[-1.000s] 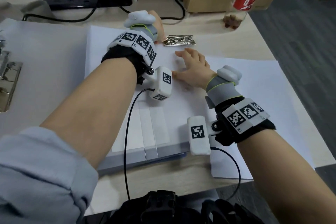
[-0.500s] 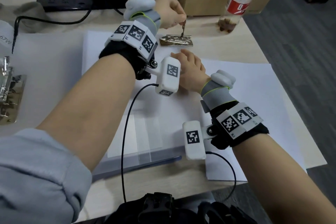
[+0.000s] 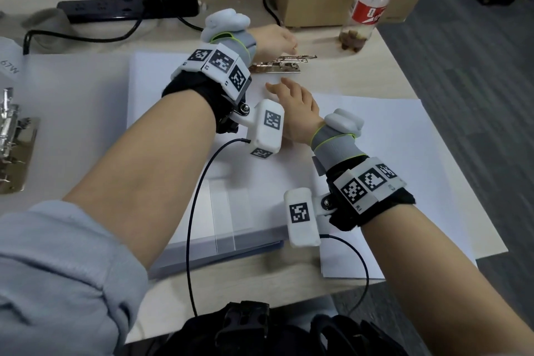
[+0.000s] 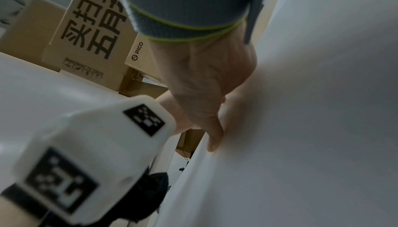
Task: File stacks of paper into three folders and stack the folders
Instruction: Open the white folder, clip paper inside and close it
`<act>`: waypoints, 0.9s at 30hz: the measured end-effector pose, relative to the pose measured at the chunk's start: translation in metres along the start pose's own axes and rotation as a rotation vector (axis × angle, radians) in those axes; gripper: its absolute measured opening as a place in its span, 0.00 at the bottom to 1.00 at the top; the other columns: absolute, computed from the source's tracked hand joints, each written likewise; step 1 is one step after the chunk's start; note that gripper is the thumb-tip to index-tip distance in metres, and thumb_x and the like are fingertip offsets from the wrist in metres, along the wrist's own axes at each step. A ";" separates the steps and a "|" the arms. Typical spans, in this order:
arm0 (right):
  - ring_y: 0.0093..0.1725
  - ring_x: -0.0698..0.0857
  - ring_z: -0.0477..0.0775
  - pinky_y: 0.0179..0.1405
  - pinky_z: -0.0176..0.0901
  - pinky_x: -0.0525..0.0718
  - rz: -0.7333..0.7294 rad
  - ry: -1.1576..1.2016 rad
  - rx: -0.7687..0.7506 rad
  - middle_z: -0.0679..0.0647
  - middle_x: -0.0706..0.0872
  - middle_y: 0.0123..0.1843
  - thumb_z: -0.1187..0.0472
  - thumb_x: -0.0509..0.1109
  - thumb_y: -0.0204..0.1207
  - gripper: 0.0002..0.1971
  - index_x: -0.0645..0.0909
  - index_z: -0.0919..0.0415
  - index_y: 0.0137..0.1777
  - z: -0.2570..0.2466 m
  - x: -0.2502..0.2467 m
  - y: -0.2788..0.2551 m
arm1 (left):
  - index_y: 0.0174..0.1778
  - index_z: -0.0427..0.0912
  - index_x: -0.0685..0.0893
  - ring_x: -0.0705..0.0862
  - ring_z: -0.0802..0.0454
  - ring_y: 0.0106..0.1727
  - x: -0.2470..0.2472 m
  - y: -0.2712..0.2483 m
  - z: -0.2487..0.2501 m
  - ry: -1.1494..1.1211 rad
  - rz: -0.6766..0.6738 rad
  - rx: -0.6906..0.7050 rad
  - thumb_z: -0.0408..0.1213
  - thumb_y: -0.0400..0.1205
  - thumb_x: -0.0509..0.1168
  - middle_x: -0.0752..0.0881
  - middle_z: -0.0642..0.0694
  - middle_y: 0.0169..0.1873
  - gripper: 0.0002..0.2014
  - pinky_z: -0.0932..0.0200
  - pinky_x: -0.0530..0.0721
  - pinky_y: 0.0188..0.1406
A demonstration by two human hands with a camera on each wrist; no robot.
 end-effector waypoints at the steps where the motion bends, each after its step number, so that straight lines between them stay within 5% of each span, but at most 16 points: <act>1: 0.84 0.48 0.57 0.82 0.51 0.47 0.005 0.007 0.003 0.53 0.52 0.84 0.52 0.62 0.81 0.28 0.59 0.49 0.80 -0.001 0.000 -0.001 | 0.65 0.46 0.79 0.76 0.49 0.67 -0.003 -0.005 -0.001 -0.004 0.008 -0.011 0.43 0.87 0.54 0.79 0.46 0.71 0.14 0.61 0.75 0.60; 4: 0.84 0.49 0.57 0.83 0.53 0.47 0.025 0.004 -0.003 0.53 0.53 0.85 0.51 0.61 0.82 0.28 0.60 0.50 0.81 -0.003 -0.003 -0.006 | 0.74 0.43 0.74 0.75 0.47 0.72 -0.010 -0.020 -0.001 -0.028 0.049 -0.001 0.45 0.88 0.52 0.78 0.44 0.72 0.20 0.56 0.73 0.68; 9: 0.80 0.62 0.61 0.79 0.54 0.61 0.048 -0.013 -0.025 0.57 0.63 0.82 0.51 0.70 0.76 0.30 0.68 0.55 0.77 -0.006 -0.008 -0.006 | 0.68 0.42 0.79 0.74 0.53 0.56 -0.017 -0.039 -0.005 -0.066 0.160 0.016 0.45 0.87 0.55 0.81 0.43 0.62 0.18 0.61 0.73 0.54; 12: 0.73 0.73 0.59 0.69 0.43 0.71 0.128 0.105 -0.025 0.57 0.74 0.74 0.53 0.72 0.75 0.25 0.75 0.57 0.71 -0.003 -0.016 -0.019 | 0.58 0.48 0.80 0.74 0.51 0.53 -0.017 -0.060 -0.003 -0.112 0.205 0.041 0.44 0.86 0.56 0.78 0.47 0.51 0.10 0.62 0.73 0.43; 15: 0.64 0.81 0.55 0.55 0.35 0.75 0.221 0.236 -0.010 0.56 0.81 0.67 0.58 0.71 0.75 0.18 0.80 0.59 0.65 0.010 -0.023 -0.041 | 0.63 0.45 0.81 0.76 0.54 0.49 -0.008 -0.082 -0.001 -0.146 0.236 0.065 0.41 0.86 0.58 0.79 0.47 0.50 0.13 0.66 0.73 0.42; 17: 0.60 0.84 0.56 0.59 0.42 0.80 0.306 0.307 0.000 0.55 0.86 0.61 0.61 0.71 0.74 0.14 0.83 0.61 0.59 0.018 -0.030 -0.059 | 0.64 0.42 0.82 0.76 0.58 0.42 -0.001 -0.097 0.004 -0.168 0.275 0.089 0.41 0.84 0.61 0.80 0.48 0.49 0.14 0.75 0.72 0.31; 23: 0.44 0.89 0.60 0.50 0.53 0.86 0.556 0.406 0.071 0.54 0.89 0.44 0.63 0.66 0.71 0.10 0.86 0.58 0.50 0.054 -0.049 -0.119 | 0.58 0.38 0.85 0.80 0.56 0.48 0.036 -0.135 0.032 -0.265 0.304 0.185 0.34 0.81 0.63 0.88 0.41 0.54 0.12 0.72 0.75 0.37; 27: 0.42 0.81 0.50 0.39 0.41 0.77 0.728 0.342 0.144 0.48 0.83 0.40 0.58 0.64 0.75 0.09 0.84 0.55 0.50 0.087 -0.064 -0.162 | 0.55 0.37 0.86 0.82 0.55 0.43 0.069 -0.152 0.057 -0.321 0.290 0.243 0.29 0.79 0.63 0.88 0.42 0.47 0.10 0.75 0.76 0.35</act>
Point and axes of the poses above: each hand's wrist, its own y-axis towards the middle knuckle, its own x-axis out of the palm, z = x × y, the point moved 8 cm from there along y, towards the middle knuckle
